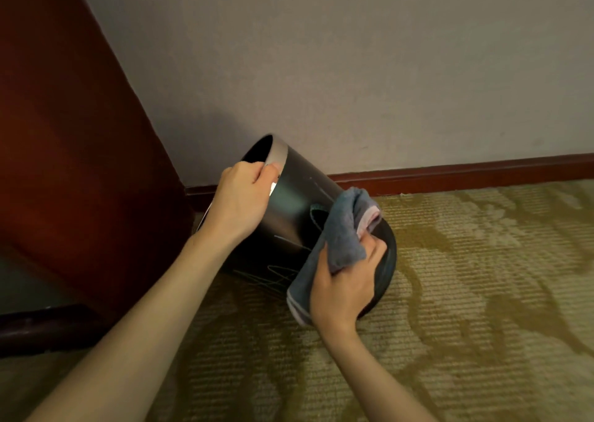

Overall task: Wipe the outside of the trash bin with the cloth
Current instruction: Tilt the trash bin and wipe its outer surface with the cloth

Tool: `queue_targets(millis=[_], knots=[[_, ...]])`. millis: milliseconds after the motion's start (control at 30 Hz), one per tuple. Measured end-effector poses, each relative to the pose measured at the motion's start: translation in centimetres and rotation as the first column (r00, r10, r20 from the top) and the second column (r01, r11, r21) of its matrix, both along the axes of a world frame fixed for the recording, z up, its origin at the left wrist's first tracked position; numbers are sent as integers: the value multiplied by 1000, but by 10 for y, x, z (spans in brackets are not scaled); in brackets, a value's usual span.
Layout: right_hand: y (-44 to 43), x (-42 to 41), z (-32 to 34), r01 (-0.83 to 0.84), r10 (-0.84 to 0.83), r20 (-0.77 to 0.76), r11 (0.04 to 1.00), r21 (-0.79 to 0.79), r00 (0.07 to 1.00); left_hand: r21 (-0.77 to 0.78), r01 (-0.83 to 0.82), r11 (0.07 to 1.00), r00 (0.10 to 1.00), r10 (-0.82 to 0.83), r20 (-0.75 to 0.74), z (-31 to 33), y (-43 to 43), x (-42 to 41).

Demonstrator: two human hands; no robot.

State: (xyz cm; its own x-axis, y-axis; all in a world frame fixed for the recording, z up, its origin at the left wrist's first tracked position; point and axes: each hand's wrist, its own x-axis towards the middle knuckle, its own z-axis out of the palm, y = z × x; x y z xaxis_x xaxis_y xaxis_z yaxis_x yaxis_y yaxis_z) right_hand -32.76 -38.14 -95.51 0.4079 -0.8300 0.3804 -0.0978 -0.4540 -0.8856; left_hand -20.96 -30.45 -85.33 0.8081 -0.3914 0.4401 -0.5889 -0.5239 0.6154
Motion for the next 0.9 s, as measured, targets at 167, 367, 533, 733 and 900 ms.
queue_targets(millis=[167, 367, 533, 733, 900], knots=[[-10, 11, 13, -21, 20, -40, 999, -45, 999, 50, 24, 998, 998, -27, 64, 1, 2, 11], [-31, 31, 36, -75, 72, -107, 997, -27, 992, 64, 33, 997, 995, -39, 87, 2, 2, 20], [-63, 63, 62, -67, 73, -244, 997, 32, 967, 64, 63, 996, 995, -68, 77, 1, 2, 19], [-103, 122, 76, -227, 288, -460, 956, 184, 840, 50, 61, 997, 998, -63, 25, 0, 10, 22], [-116, 142, 74, -291, 397, -492, 915, 280, 775, 23, 56, 998, 998, -56, -8, -2, 12, 20]])
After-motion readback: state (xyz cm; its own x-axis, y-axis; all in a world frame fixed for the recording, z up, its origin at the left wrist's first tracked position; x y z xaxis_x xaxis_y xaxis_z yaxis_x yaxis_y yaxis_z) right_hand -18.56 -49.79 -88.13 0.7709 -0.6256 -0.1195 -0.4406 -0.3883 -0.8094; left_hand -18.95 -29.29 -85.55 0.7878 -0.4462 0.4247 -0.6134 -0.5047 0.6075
